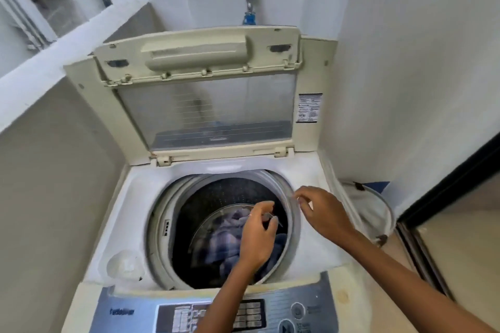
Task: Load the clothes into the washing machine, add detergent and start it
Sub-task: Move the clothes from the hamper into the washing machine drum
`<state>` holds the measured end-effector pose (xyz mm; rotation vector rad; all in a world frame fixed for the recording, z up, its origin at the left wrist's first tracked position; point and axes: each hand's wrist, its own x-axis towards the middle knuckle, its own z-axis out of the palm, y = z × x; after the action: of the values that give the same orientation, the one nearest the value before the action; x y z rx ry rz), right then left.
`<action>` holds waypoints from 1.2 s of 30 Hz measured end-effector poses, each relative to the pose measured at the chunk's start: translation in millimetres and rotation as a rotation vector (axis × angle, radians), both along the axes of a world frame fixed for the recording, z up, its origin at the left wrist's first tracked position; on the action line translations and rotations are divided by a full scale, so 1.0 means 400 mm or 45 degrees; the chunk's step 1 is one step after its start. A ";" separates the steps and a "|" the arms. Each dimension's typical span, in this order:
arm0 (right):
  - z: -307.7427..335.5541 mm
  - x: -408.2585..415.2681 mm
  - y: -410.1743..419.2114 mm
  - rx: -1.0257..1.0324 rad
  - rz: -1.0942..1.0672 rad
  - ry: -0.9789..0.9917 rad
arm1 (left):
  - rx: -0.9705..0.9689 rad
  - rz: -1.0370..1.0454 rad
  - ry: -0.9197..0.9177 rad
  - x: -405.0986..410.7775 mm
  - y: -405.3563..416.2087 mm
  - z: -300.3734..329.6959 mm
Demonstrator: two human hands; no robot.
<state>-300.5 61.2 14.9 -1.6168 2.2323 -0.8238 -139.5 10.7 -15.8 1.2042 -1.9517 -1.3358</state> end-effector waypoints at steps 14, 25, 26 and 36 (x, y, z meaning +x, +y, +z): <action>-0.217 -0.454 0.361 -0.099 -0.871 -0.507 | -0.047 -0.593 -0.073 -0.588 0.303 0.019; -0.586 -0.792 0.377 0.267 -0.855 -0.529 | 0.518 -0.398 -0.623 -0.894 0.306 -0.371; -0.624 -0.815 0.353 0.288 -0.809 -0.503 | 0.532 -0.359 -0.669 -0.899 0.292 -0.410; -1.063 -0.931 0.005 0.844 -0.091 -0.554 | 0.377 0.062 -0.930 -0.911 0.131 -0.756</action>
<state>-672.9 63.2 -410.2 -0.9476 1.9547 -0.3353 -504.0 63.0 -318.3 2.0977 -2.2026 -1.2993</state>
